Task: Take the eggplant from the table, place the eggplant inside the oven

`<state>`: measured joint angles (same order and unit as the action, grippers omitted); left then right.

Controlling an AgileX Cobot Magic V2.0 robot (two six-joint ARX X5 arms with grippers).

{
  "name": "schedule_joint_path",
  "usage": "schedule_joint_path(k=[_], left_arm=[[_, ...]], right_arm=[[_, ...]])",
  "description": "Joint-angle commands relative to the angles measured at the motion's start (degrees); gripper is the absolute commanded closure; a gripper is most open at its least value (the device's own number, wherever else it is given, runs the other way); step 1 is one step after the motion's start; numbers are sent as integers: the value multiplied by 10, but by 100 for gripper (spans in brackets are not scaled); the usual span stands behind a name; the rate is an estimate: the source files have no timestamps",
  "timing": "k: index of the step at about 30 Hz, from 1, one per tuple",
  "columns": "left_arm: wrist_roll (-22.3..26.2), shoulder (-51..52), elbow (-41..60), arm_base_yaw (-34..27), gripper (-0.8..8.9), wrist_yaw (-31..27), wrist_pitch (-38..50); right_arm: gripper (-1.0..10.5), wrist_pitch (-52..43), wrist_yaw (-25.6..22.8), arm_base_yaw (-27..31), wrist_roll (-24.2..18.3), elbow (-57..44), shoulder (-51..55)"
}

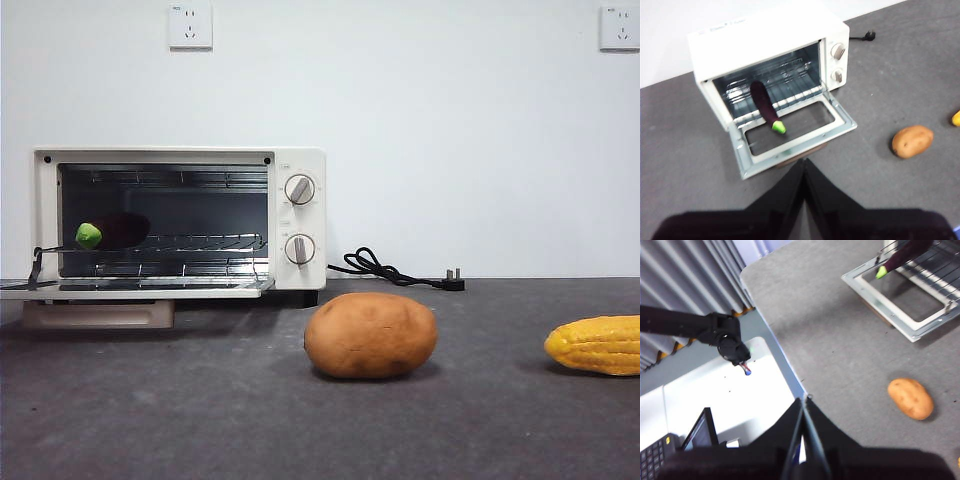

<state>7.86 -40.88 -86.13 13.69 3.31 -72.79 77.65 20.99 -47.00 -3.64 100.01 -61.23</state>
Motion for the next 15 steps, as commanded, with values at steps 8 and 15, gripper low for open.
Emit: schedule_joint_path(k=[8, 15], left_arm=[[-13, -105, 5, -6, 820, 77, 91], [-8, -189, 5, -134, 820, 188, 174]], right_arm=[[958, 13, -4, -39, -11, -50, 15], [958, 13, -77, -40, -11, -110, 65]])
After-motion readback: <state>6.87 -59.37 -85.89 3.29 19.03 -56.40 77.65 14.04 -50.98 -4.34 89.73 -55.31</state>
